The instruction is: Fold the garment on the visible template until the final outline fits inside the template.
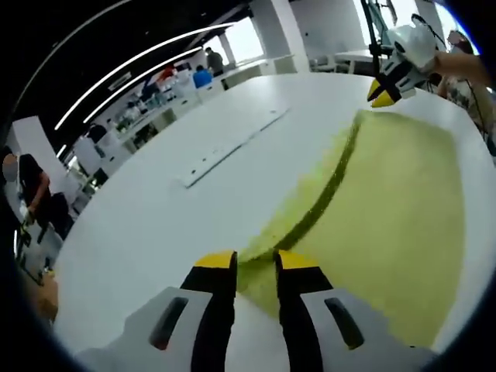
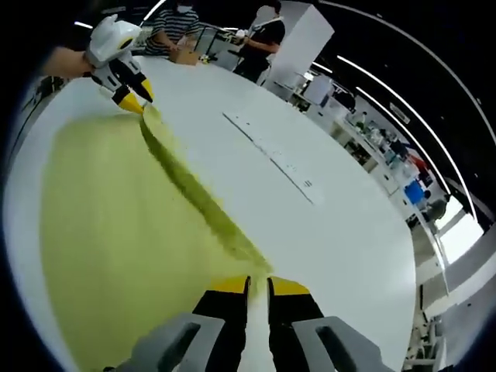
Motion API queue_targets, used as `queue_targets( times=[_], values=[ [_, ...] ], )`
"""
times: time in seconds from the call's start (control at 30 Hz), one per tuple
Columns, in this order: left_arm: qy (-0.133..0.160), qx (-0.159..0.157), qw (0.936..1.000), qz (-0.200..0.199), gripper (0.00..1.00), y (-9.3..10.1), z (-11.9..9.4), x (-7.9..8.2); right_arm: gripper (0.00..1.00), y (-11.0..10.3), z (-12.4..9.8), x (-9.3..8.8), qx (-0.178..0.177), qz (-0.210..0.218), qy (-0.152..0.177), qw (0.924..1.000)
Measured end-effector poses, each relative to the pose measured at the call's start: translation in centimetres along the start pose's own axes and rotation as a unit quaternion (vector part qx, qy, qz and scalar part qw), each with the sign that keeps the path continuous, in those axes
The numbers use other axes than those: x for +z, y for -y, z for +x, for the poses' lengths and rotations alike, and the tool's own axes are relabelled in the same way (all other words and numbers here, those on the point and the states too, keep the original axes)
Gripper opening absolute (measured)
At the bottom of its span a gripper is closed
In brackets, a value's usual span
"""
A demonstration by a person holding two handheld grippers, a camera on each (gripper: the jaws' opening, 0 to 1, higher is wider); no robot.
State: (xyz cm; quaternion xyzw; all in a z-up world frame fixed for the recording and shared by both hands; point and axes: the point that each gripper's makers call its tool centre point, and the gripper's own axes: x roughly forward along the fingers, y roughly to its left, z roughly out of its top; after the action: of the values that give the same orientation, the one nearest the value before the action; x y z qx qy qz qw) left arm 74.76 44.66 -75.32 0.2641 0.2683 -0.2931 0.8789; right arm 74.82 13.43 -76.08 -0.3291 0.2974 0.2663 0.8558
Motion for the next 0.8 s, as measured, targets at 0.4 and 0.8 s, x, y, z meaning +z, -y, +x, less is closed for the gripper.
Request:
queue_targets(
  times=[0.4, 0.8],
  values=[
    [0.008, 0.032, 0.9978, -0.058, 0.51, -1.5, -1.1, -1.1, 0.37, -0.3, -0.5, -0.7, 0.012, 0.098, 0.002, 0.9951],
    [0.066, -0.004, 0.9877, -0.142, 0.73, 0.0, -4.3, 0.0, 0.73, -2.9, -3.9, 0.0, 0.076, 0.211, 0.042, 0.9736]
  ],
)
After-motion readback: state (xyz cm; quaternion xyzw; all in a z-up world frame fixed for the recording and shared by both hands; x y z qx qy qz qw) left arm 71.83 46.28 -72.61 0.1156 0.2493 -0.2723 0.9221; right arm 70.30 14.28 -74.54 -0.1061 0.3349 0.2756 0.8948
